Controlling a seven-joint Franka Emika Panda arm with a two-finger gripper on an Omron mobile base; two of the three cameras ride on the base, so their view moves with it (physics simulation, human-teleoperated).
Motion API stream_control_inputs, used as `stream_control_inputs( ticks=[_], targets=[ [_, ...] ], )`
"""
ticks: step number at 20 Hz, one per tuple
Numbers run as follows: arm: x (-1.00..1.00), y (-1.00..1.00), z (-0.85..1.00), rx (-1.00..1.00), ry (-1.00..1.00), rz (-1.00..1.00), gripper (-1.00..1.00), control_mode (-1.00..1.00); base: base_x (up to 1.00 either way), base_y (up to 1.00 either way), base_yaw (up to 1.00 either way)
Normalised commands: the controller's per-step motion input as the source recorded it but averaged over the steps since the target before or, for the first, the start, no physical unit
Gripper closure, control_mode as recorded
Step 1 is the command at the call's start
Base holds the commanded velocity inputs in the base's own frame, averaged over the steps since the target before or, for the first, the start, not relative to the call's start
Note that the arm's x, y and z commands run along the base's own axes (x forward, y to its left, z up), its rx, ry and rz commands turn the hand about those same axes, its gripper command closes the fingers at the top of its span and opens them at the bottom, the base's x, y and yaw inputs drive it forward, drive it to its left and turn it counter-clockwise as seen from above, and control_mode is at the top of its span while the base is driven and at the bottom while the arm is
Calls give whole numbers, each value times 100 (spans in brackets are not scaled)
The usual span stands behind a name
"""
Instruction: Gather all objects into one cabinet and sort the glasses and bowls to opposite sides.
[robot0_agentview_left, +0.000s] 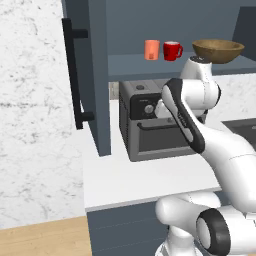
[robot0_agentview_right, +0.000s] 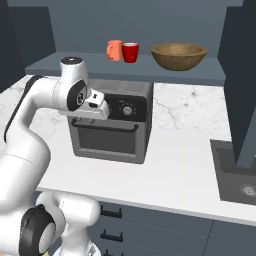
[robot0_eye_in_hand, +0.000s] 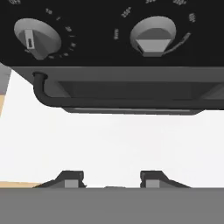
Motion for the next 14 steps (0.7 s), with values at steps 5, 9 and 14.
stream_control_inputs(
  ticks=[5,9,14],
  targets=[
    [-34,4,4,0,-12,2,-100,-100,0,0,0],
    [-67,1,15,-1,-28,3,-100,-100,0,0,0],
    [-69,2,65,-4,-34,2,-100,-100,0,0,0]
  ],
)
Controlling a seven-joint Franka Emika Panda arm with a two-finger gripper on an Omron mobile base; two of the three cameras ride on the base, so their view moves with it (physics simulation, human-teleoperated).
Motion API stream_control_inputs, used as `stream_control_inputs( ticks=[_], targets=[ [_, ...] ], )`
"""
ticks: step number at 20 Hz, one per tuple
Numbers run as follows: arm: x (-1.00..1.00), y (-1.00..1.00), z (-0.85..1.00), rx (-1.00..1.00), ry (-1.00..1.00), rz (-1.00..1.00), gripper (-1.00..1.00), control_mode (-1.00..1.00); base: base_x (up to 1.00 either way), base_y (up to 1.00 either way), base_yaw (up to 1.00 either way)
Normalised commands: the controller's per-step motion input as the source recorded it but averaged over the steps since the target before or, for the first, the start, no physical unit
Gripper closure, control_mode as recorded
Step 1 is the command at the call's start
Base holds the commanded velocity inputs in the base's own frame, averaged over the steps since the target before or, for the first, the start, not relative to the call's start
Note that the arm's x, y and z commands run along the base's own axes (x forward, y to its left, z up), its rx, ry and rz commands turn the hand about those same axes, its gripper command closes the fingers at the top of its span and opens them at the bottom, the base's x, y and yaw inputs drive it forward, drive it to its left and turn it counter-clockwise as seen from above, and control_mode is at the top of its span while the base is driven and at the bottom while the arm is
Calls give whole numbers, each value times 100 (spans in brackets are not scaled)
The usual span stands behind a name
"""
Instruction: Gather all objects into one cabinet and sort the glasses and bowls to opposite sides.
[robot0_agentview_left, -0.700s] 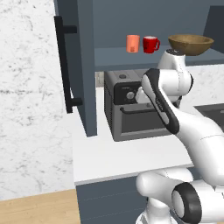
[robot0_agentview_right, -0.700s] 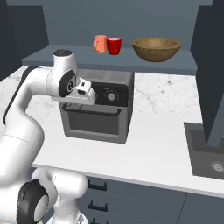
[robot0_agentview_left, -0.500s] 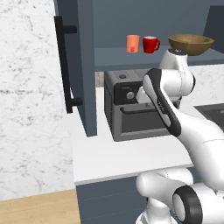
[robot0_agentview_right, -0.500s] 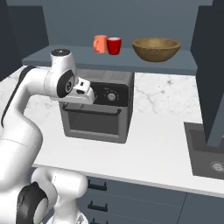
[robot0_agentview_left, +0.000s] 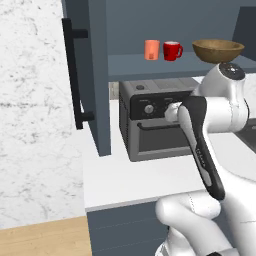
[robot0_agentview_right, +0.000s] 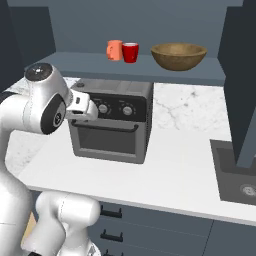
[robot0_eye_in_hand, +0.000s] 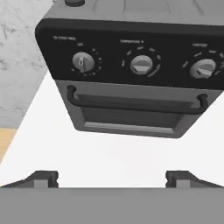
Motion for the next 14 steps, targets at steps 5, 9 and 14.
stream_control_inputs(
  ticks=[5,9,14],
  targets=[
    [-60,0,87,-3,-30,0,-100,-100,0,0,0],
    [-60,0,48,0,-29,0,-100,-100,0,0,0],
    [-63,0,11,0,-21,0,-100,-100,0,0,0]
  ],
)
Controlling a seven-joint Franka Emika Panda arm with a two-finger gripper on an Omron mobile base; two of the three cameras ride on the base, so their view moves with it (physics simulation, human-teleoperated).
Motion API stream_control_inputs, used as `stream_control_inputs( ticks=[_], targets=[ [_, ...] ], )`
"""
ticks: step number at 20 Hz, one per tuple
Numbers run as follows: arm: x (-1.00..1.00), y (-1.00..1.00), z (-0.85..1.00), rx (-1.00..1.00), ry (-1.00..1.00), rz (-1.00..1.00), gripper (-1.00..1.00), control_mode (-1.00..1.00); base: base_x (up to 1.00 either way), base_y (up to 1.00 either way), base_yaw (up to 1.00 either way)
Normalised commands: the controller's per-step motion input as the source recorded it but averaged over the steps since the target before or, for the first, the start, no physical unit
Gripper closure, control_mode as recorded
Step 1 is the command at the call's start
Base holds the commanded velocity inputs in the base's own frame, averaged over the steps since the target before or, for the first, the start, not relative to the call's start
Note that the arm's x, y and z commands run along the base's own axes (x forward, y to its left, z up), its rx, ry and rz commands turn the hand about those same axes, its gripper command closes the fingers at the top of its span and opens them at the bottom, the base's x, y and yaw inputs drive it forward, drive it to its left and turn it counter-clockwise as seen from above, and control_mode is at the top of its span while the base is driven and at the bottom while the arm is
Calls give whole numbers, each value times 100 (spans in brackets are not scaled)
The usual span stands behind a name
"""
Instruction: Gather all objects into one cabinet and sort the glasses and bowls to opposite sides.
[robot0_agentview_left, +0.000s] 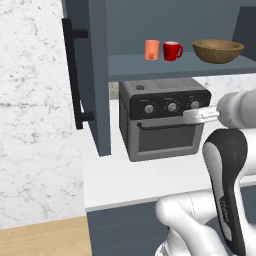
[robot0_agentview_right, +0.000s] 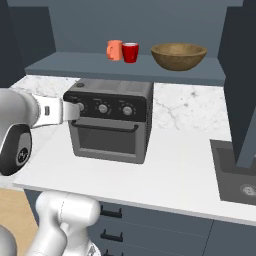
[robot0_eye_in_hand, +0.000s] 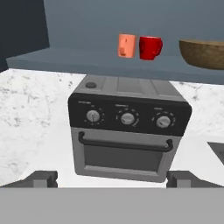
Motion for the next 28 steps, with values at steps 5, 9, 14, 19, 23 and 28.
stream_control_inputs(
  ticks=[5,9,14,19,23,28],
  targets=[
    [-35,0,0,0,-6,0,-100,-100,0,0,0],
    [-36,0,0,0,-15,0,-100,-100,0,0,0],
    [-45,0,0,0,-3,0,-100,-100,0,0,0],
    [-28,3,0,0,0,0,-100,-100,0,0,0],
    [0,2,0,0,0,0,-100,100,0,2,0],
    [0,0,0,0,0,0,-100,100,-65,-3,-6]
  ],
)
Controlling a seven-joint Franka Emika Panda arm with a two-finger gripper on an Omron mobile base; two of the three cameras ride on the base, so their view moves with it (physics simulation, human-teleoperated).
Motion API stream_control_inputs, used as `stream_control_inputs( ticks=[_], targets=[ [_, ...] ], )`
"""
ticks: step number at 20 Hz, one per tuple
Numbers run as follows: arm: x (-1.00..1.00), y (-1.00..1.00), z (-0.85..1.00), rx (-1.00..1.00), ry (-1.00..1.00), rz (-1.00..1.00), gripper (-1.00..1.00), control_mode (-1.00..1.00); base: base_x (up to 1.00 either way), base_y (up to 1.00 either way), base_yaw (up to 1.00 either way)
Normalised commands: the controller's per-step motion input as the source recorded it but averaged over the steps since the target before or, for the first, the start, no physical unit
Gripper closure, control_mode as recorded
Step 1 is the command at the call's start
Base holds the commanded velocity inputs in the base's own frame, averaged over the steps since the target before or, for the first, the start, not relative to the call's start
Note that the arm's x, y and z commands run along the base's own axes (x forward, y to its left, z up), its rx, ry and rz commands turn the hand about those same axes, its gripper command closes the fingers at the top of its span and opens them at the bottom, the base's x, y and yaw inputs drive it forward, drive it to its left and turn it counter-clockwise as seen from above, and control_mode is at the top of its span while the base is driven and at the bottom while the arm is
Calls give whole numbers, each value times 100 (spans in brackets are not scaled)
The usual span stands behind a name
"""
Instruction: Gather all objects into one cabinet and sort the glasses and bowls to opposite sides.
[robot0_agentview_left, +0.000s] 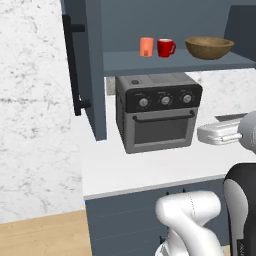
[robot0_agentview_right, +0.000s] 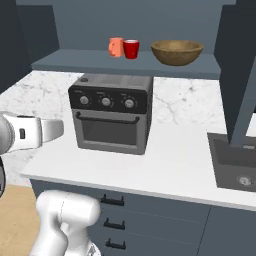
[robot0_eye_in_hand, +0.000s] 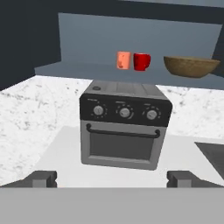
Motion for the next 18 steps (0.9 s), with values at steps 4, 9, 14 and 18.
stream_control_inputs(
  ticks=[4,9,14,18],
  targets=[
    [0,0,0,0,0,0,-100,100,-100,-3,-7],
    [0,0,0,0,0,0,-100,100,-100,-11,-35],
    [0,0,0,0,0,0,-100,100,-79,-19,-69],
    [0,0,0,0,0,0,-100,100,-49,-28,-74]
  ],
)
